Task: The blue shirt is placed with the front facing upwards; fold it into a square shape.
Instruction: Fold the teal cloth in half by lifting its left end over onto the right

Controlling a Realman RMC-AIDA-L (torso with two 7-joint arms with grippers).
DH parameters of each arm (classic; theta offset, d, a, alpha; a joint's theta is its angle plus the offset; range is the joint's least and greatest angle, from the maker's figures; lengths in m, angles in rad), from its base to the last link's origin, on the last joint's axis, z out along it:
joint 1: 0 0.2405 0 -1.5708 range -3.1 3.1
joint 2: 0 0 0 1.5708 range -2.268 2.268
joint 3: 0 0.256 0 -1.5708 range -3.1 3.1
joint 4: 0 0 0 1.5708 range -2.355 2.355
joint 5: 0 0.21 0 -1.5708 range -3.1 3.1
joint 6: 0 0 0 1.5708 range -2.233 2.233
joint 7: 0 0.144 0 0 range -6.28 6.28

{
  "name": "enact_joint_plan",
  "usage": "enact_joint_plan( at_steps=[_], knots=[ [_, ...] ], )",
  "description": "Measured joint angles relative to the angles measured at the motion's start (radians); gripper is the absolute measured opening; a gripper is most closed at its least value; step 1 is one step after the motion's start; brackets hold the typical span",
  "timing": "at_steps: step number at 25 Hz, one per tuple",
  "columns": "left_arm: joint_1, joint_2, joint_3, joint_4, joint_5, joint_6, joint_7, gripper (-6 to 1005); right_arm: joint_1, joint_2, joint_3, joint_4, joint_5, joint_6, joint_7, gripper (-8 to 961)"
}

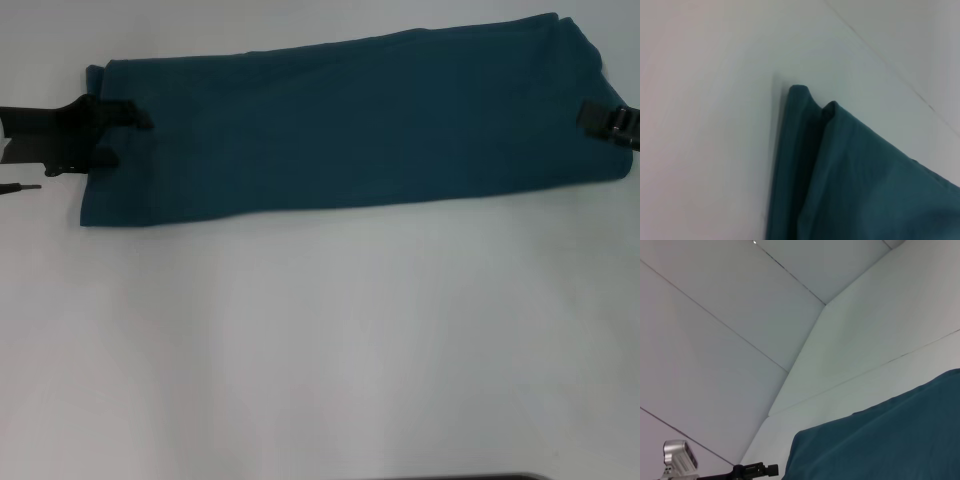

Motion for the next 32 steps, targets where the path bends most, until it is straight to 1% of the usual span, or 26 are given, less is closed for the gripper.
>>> enact_joint_plan(
  at_steps=[6, 8, 12, 16, 21, 23, 32],
  knots=[
    [-0.002, 0.001, 0.0, -0.006, 0.0, 0.006, 0.002, 750, 0.002, -0.002, 0.0, 0.001, 0.0, 0.0, 0.0, 824],
    [0.0, 0.001, -0.004, -0.027, -0.004, 0.015, 0.003, 750, 0.004, -0.002, 0.0, 0.002, 0.0, 0.001, 0.0, 824],
    [0.009, -0.009, -0.009, -0.077, -0.005, 0.019, -0.002, 751, 0.005, -0.003, 0.0, 0.001, 0.0, 0.0, 0.0, 824],
    [0.006, -0.01, 0.0, -0.065, -0.001, -0.013, 0.001, 750, 0.006, -0.003, 0.0, 0.001, 0.0, 0.001, 0.0, 824],
    [-0.002, -0.006, 0.019, -0.02, 0.016, -0.05, 0.005, 750, 0.006, -0.003, 0.0, 0.001, 0.0, 0.001, 0.0, 824],
    [-0.002, -0.008, 0.023, -0.02, 0.024, -0.063, 0.005, 751, 0.006, -0.003, 0.0, 0.001, 0.0, 0.001, 0.0, 824],
    [0.002, -0.009, 0.035, -0.009, 0.036, -0.074, 0.006, 749, 0.002, -0.003, 0.0, 0.001, 0.0, 0.001, 0.006, 824]
  ],
)
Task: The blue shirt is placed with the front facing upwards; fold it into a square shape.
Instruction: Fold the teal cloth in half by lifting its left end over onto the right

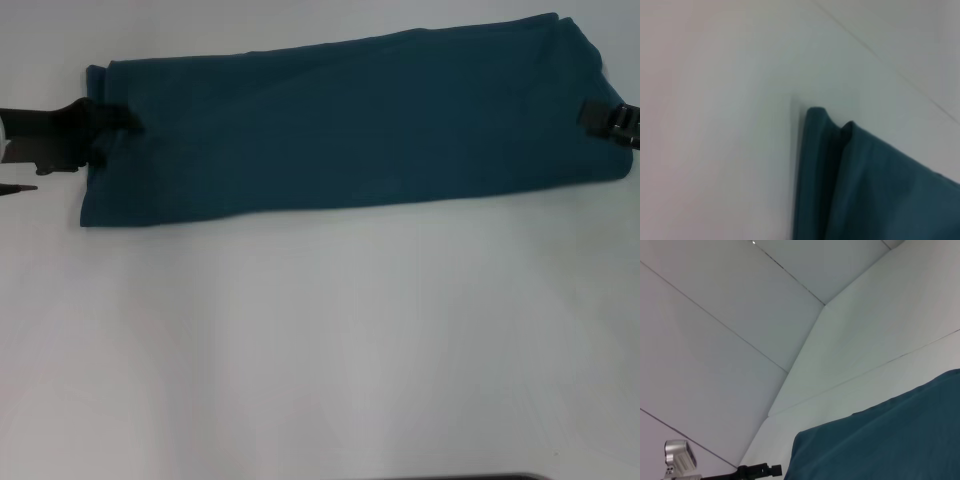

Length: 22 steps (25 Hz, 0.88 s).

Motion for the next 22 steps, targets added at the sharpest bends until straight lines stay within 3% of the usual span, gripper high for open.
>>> enact_joint_plan(
  at_steps=[12, 22],
  knots=[
    [0.0, 0.006, -0.008, -0.053, -0.003, 0.049, -0.01, 751, -0.001, -0.001, 0.0, 0.0, 0.003, -0.005, 0.001, 824],
    [-0.059, 0.081, 0.02, -0.038, 0.108, 0.113, -0.004, 749, -0.003, -0.002, 0.0, 0.0, 0.001, -0.002, 0.001, 824]
  ],
)
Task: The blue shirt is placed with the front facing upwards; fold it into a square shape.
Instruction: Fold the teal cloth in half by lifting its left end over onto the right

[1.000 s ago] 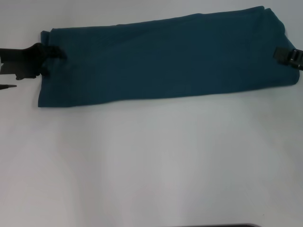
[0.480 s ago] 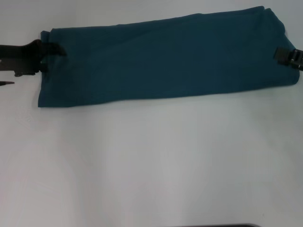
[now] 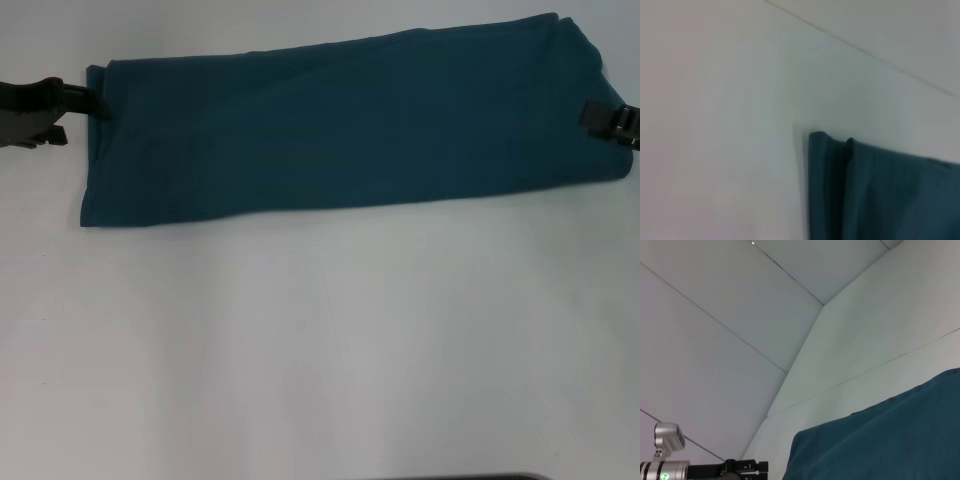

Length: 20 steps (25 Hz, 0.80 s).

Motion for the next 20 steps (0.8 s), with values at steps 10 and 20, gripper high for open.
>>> enact_joint_plan(
  at_steps=[10, 20],
  knots=[
    [-0.029, -0.031, 0.014, 0.008, 0.063, -0.03, -0.106, 751, 0.003, 0.0, 0.0, 0.0, -0.001, 0.001, 0.0, 824],
    [-0.022, -0.041, 0.015, 0.044, 0.067, -0.087, -0.106, 750, 0.003, 0.0, 0.0, 0.0, -0.001, -0.001, 0.0, 824]
  ],
)
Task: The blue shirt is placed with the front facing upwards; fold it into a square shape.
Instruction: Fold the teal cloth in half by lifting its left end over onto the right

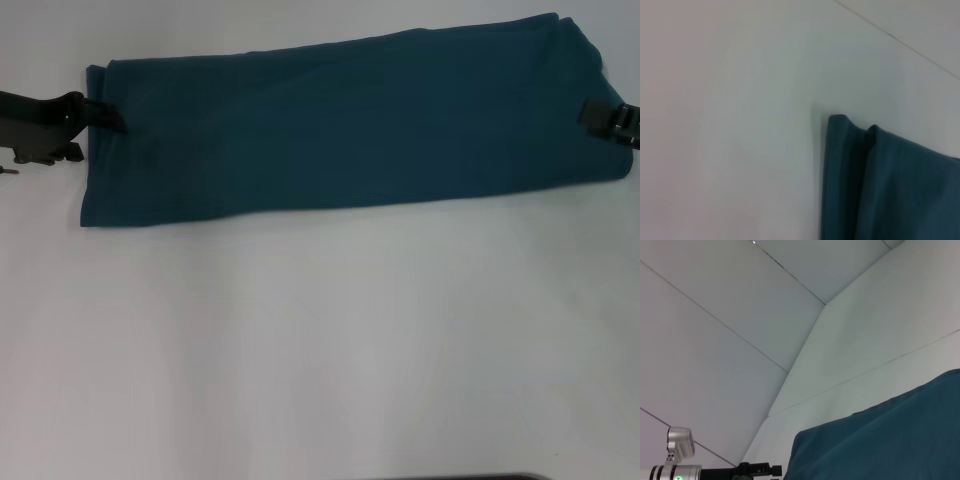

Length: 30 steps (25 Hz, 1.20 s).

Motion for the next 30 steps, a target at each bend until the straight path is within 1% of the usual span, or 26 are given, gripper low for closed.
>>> enact_joint_plan(
  at_steps=[9, 18, 23, 28, 30],
  knots=[
    [-0.004, 0.0, 0.002, 0.023, -0.004, -0.002, 0.002, 751, 0.0, 0.0, 0.0, 0.0, 0.0, -0.002, 0.0, 824],
    [-0.013, -0.016, 0.0, 0.022, -0.012, 0.019, 0.002, 748, -0.005, -0.001, 0.0, 0.0, 0.0, -0.003, 0.0, 824],
    [-0.02, -0.024, -0.002, 0.012, -0.039, 0.061, 0.009, 746, -0.005, -0.001, 0.0, 0.0, 0.0, -0.004, 0.0, 824],
    [-0.035, -0.024, 0.004, 0.011, -0.062, 0.099, 0.018, 744, -0.005, -0.002, 0.0, 0.0, 0.0, -0.004, 0.0, 825],
    [-0.046, -0.019, 0.014, 0.011, -0.059, 0.113, 0.026, 743, -0.006, -0.002, 0.0, 0.0, 0.0, -0.004, 0.0, 825]
  ],
)
